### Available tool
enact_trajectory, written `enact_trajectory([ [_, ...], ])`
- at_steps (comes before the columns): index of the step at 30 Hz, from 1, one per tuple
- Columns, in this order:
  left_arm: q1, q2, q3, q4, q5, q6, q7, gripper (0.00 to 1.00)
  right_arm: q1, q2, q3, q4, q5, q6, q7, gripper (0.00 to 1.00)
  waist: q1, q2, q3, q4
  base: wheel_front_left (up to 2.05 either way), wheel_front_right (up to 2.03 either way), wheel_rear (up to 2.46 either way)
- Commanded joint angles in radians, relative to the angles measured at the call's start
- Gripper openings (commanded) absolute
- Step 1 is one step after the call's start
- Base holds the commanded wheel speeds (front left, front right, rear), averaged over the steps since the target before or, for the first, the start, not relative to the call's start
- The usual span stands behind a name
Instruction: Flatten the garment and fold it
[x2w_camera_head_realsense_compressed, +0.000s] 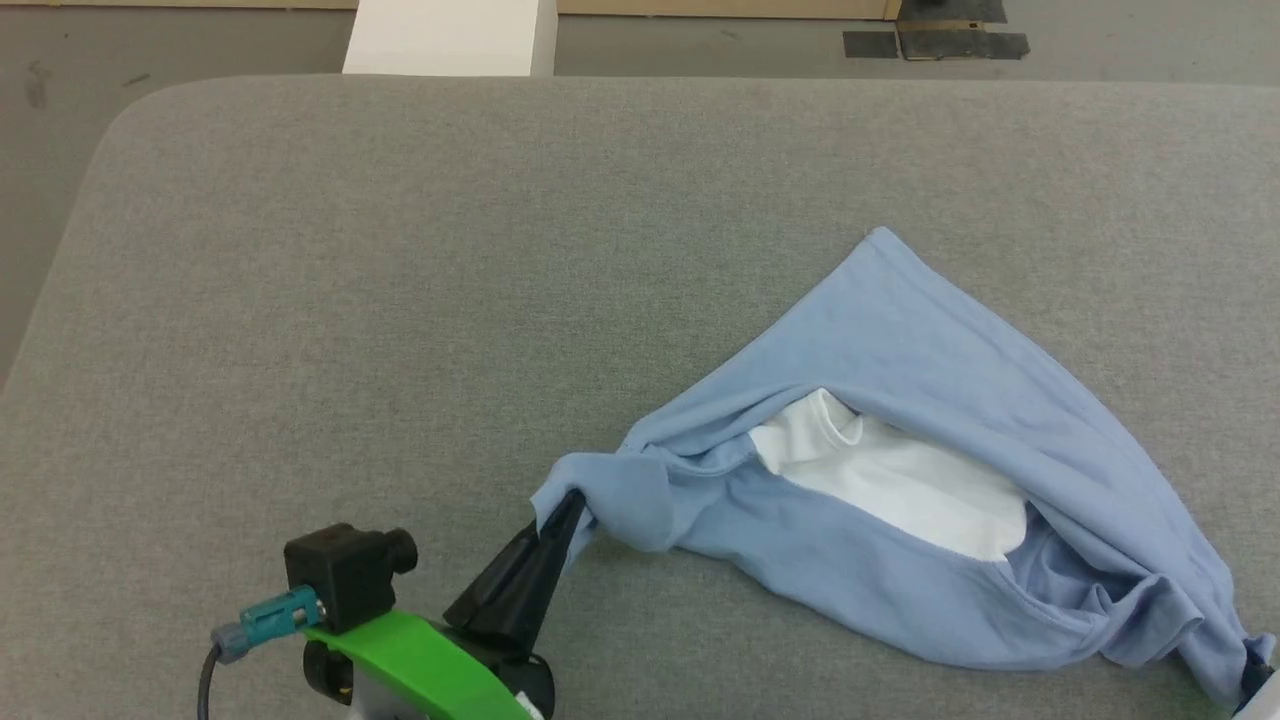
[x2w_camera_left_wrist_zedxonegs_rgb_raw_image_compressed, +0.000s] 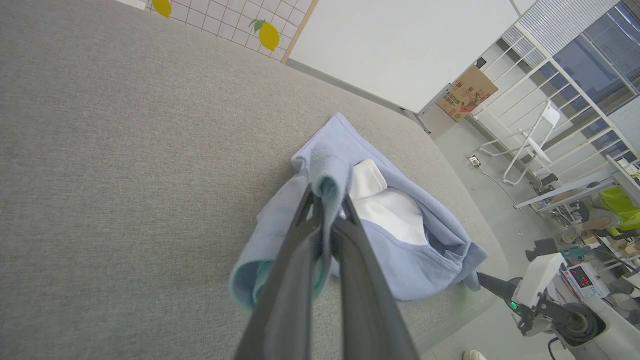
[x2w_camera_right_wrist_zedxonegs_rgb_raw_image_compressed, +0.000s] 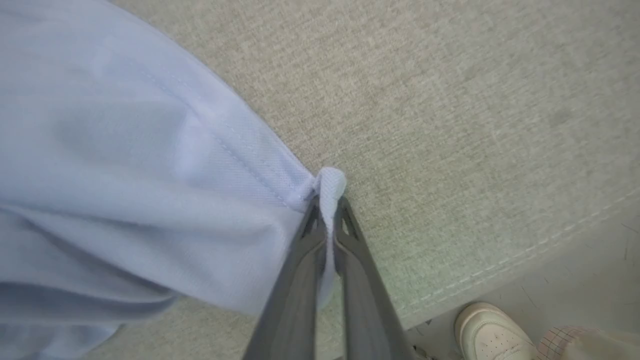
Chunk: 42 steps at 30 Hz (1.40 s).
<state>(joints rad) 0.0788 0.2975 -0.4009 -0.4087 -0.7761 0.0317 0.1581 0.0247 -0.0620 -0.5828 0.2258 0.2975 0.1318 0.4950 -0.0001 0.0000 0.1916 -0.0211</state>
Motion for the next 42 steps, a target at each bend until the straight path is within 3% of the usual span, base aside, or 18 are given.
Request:
enact_trajectory([
  [1,-0.014,-0.001,-0.002,0.001,-0.003,0.001,-0.001,0.0,-0.017,-0.003,0.0,0.013,-0.005,-0.001,-0.006,0.07,0.0001,0.0,-0.002,0.005,0.0,0.0,0.0],
  [2,-0.015,-0.002,-0.005,0.001,-0.004,-0.001,-0.001,0.0,-0.017,-0.01,-0.003,0.003,-0.003,-0.001,-0.008,0.95,0.0001,0.0,-0.001,0.009,0.0,0.0,0.0],
  [3,-0.015,-0.003,-0.006,0.001,-0.004,-0.002,-0.002,0.0,-0.013,-0.017,-0.001,-0.011,0.0,-0.001,-0.004,1.0,0.0001,0.0,0.0,0.01,0.0,0.0,0.0],
  [7,-0.018,-0.008,-0.013,-0.002,-0.003,-0.009,-0.009,0.0,0.008,-0.064,-0.003,-0.15,0.045,-0.001,0.056,1.0,0.0001,0.0,0.018,0.023,0.0,0.0,0.0],
  [10,-0.035,-0.02,-0.024,-0.003,0.004,-0.019,-0.026,0.0,-0.018,-0.13,-0.005,-0.391,0.086,-0.001,0.163,1.0,0.0001,0.0,0.06,0.046,0.0,0.0,0.0],
  [15,-0.068,-0.038,-0.045,0.011,0.011,-0.037,-0.035,0.0,-0.139,-0.182,0.051,-0.494,0.08,-0.001,0.247,1.0,0.0001,0.0,0.11,0.082,0.0,0.0,0.0],
  [21,-0.112,-0.061,-0.073,0.03,0.023,-0.053,-0.039,0.0,-0.308,-0.232,0.208,-0.431,0.046,-0.001,0.308,1.0,0.0001,0.0,0.172,0.138,0.0,0.0,0.0],
  [22,-0.136,-0.072,-0.086,0.037,0.03,-0.061,-0.041,0.0,-0.383,-0.264,0.298,-0.373,0.031,-0.001,0.333,1.0,0.0001,0.0,0.204,0.174,0.0,0.0,0.0],
  [26,-0.158,-0.085,-0.1,0.045,0.035,-0.069,-0.045,0.0,-0.47,-0.302,0.402,-0.288,0.022,-0.001,0.365,1.0,0.0001,0.0,0.239,0.214,0.0,0.0,0.0],
  [35,-0.183,-0.114,-0.129,0.074,0.032,-0.088,-0.062,0.0,-0.584,-0.371,0.499,-0.109,-0.001,-0.001,0.396,1.0,0.0001,0.0,0.287,0.288,0.0,0.0,0.0],
  [42,-0.196,-0.12,-0.14,0.091,0.028,-0.099,-0.069,0.0,-0.623,-0.423,0.553,-0.047,0.003,-0.001,0.387,1.0,0.0001,0.0,0.312,0.318,0.0,0.0,0.0],
])
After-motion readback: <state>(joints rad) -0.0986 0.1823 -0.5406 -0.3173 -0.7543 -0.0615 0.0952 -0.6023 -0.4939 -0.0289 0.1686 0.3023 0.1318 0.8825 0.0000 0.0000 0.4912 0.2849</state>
